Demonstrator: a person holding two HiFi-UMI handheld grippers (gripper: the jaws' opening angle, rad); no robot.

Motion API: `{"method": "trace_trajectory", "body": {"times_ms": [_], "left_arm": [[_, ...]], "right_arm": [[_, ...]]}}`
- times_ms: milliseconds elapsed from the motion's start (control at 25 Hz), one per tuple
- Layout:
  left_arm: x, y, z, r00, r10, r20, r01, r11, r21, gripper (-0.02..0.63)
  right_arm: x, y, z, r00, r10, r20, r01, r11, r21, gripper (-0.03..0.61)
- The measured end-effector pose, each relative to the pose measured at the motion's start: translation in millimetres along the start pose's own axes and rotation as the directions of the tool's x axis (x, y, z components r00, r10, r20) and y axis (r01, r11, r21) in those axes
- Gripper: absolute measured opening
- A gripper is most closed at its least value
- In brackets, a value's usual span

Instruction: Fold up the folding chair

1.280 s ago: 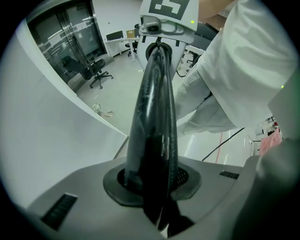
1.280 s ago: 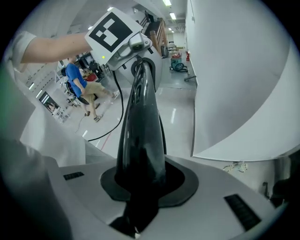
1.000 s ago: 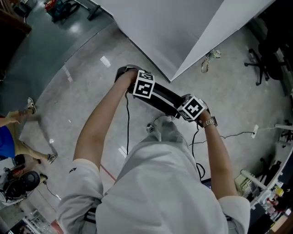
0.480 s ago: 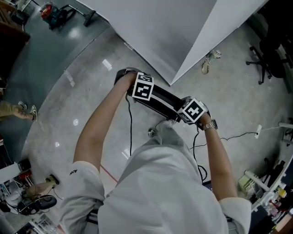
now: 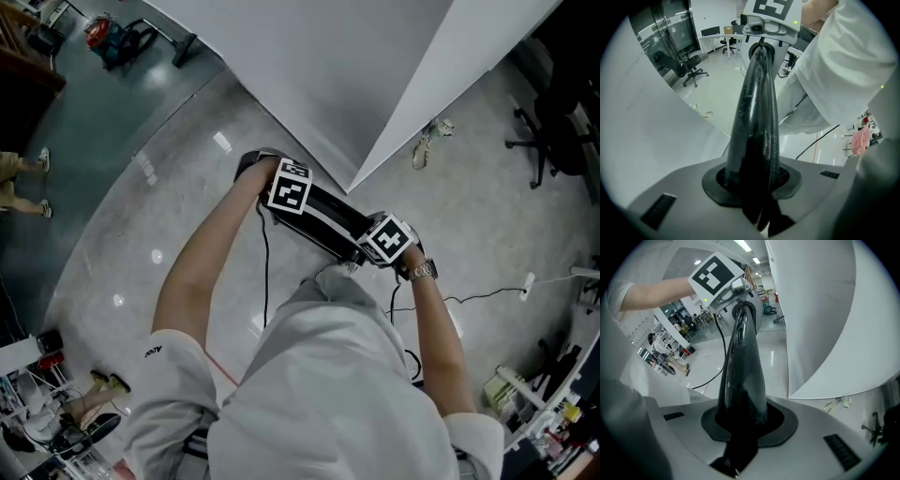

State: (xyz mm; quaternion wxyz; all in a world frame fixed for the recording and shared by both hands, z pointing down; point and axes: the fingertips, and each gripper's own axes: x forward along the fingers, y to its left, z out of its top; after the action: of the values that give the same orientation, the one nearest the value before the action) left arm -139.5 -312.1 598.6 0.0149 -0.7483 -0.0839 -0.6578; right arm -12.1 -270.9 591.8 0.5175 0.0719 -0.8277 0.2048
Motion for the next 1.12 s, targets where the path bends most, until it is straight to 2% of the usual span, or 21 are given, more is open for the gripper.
{"method": "trace_trajectory", "body": {"times_ms": [360,840,1120], "left_arm": [[-0.9,10.5,7.5,1.0,-0.021,-0.007,0.022,0.999,0.023,0.104],[1.8,30.2,-15.0,0.999,-0.052,0.018,0.049,0.991,0.123,0.104],[-0.9,31.3,-21.6,0.998,-0.051,0.023,0.047,0.991,0.125,0.103]], "right_arm": [[-5.0,-8.4,-4.2,1.0,0.008,0.007,-0.009,0.999,0.033,0.08],[7.2,-15.3,18.3,0.999,-0.037,-0.005,0.037,0.992,0.118,0.08],[9.4,-15.8,26.1,0.999,-0.041,0.002,0.04,0.993,0.115,0.081]]}}
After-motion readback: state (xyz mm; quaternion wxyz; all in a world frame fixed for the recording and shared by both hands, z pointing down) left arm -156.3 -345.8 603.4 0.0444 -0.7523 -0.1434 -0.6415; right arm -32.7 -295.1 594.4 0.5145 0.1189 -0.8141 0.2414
